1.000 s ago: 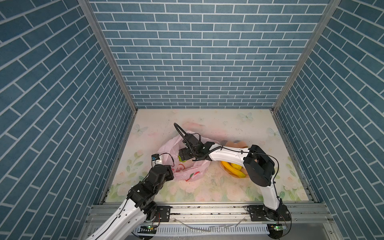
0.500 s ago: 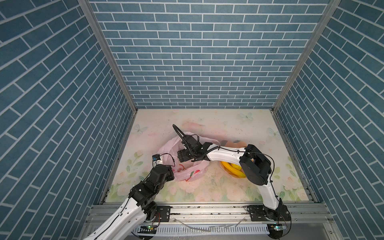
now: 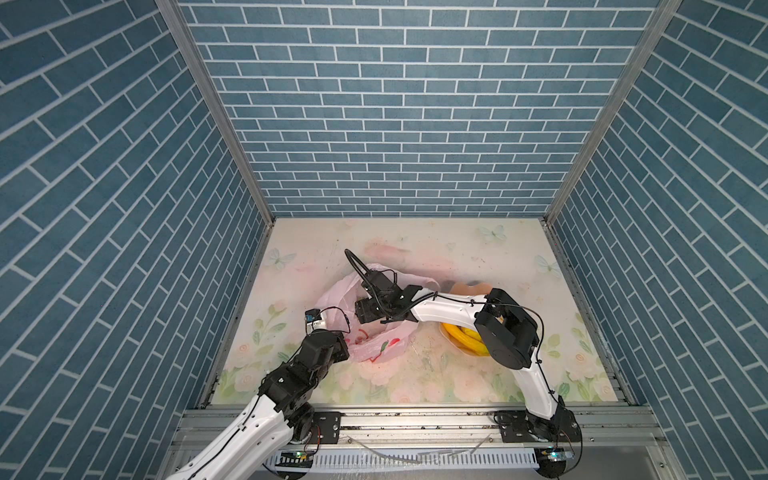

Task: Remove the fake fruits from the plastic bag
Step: 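Close the right gripper on the green spotted fruit inside the bag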

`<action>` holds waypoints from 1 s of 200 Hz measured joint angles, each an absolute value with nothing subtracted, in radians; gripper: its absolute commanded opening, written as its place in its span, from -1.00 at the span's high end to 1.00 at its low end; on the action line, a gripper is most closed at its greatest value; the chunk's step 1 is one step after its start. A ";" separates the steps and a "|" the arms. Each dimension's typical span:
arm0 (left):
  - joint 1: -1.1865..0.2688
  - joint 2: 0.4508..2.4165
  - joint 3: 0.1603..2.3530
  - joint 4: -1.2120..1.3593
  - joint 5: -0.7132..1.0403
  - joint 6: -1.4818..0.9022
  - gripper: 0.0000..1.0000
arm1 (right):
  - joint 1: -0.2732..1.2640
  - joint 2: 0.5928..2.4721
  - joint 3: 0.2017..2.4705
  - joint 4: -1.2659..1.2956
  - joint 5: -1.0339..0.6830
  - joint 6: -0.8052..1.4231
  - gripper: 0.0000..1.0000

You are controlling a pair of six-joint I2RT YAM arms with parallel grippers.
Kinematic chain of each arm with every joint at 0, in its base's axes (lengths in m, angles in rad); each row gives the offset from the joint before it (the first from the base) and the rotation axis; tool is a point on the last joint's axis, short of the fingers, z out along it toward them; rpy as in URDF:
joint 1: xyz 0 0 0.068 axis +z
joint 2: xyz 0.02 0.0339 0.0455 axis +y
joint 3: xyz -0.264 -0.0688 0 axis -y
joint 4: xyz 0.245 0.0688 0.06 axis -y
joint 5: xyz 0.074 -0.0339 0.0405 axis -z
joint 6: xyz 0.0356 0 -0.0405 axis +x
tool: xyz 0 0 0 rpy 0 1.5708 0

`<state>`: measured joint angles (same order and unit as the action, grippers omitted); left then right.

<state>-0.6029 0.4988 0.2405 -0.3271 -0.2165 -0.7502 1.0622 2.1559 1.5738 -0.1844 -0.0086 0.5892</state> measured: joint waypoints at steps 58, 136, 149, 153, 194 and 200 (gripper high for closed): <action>-0.603 0.474 0.237 -0.331 -0.228 -0.760 0.99 | 1.062 2.158 1.576 -0.179 -0.015 0.595 0.08; -0.605 0.447 0.237 -0.357 -0.336 -0.809 0.97 | 1.062 2.091 1.550 -0.201 -0.028 0.594 0.34; -0.605 0.447 0.237 -0.359 -0.361 -0.817 0.97 | 1.062 2.067 1.537 -0.206 -0.034 0.594 0.35; -0.605 0.448 0.238 -0.360 -0.368 -0.820 0.97 | 1.062 2.061 1.533 -0.209 -0.035 0.594 0.36; -0.606 0.514 0.282 -0.340 -0.429 -0.815 0.97 | 1.062 2.021 1.501 -0.226 -0.060 0.594 0.38; -0.606 0.531 0.292 -0.331 -0.435 -0.812 0.97 | 1.062 2.018 1.496 -0.229 -0.062 0.594 0.38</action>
